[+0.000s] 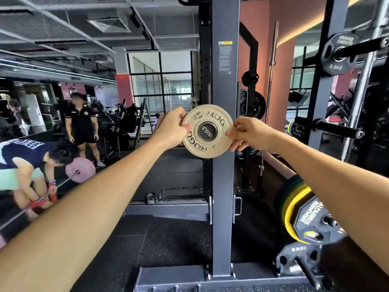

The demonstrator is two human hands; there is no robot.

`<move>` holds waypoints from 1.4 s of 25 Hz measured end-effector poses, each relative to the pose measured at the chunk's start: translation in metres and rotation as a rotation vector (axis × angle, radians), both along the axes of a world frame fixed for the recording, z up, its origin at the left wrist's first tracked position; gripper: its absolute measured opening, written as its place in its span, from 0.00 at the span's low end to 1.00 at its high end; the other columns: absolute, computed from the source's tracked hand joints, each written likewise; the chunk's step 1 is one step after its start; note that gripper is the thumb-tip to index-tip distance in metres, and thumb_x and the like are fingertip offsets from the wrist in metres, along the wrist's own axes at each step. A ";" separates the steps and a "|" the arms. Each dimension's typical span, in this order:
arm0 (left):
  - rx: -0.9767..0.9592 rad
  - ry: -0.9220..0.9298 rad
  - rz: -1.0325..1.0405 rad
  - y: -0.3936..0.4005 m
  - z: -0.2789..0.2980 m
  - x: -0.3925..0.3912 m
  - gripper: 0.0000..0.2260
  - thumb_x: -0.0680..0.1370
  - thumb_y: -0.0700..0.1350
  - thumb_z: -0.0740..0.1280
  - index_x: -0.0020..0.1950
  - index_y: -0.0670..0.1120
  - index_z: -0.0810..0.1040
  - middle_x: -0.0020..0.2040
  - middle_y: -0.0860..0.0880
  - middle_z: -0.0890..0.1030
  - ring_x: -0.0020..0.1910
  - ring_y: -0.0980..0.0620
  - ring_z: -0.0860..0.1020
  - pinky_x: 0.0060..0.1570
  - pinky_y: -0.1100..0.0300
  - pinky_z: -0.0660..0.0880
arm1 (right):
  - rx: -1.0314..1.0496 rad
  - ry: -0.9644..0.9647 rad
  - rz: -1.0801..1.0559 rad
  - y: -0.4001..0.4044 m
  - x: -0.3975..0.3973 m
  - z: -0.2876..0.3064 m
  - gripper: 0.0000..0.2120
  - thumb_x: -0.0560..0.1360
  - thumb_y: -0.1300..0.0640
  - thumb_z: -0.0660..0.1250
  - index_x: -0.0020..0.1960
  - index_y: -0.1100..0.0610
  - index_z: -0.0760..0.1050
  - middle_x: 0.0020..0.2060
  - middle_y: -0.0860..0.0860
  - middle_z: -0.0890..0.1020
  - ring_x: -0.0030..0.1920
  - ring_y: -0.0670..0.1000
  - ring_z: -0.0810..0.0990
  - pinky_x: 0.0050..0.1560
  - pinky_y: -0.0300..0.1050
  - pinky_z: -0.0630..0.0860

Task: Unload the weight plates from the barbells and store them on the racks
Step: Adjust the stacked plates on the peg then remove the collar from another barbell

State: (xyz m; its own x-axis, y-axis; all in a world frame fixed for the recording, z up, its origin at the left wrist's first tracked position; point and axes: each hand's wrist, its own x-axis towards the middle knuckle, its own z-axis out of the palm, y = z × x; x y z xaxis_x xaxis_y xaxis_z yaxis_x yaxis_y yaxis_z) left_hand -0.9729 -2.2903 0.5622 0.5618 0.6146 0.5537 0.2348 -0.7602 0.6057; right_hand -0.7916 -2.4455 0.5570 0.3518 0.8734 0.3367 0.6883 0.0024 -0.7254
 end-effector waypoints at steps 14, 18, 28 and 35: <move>0.091 0.138 0.097 0.064 0.007 0.056 0.06 0.76 0.46 0.68 0.51 0.55 0.74 0.50 0.49 0.81 0.48 0.45 0.80 0.51 0.47 0.79 | -0.037 -0.080 -0.039 0.071 0.054 0.001 0.10 0.79 0.58 0.64 0.55 0.64 0.70 0.45 0.59 0.84 0.41 0.56 0.86 0.45 0.54 0.81; 0.050 0.151 0.117 0.106 0.010 0.089 0.05 0.76 0.46 0.68 0.50 0.54 0.76 0.49 0.50 0.81 0.48 0.46 0.80 0.49 0.46 0.80 | -0.081 -0.094 -0.018 0.112 0.088 0.008 0.08 0.80 0.58 0.64 0.52 0.63 0.70 0.42 0.56 0.84 0.40 0.55 0.85 0.42 0.52 0.80; 0.110 0.114 0.214 0.197 0.003 0.173 0.08 0.77 0.44 0.67 0.55 0.50 0.77 0.50 0.48 0.82 0.47 0.45 0.79 0.49 0.49 0.78 | -0.054 -0.062 -0.047 0.216 0.167 0.004 0.04 0.80 0.58 0.63 0.51 0.59 0.72 0.43 0.56 0.84 0.40 0.54 0.85 0.48 0.57 0.80; 0.104 0.126 0.200 0.257 -0.002 0.214 0.07 0.76 0.46 0.67 0.53 0.52 0.76 0.51 0.46 0.81 0.52 0.43 0.77 0.51 0.50 0.76 | -0.071 -0.079 -0.096 0.264 0.199 0.007 0.06 0.80 0.57 0.62 0.52 0.60 0.72 0.43 0.54 0.84 0.43 0.54 0.86 0.48 0.55 0.81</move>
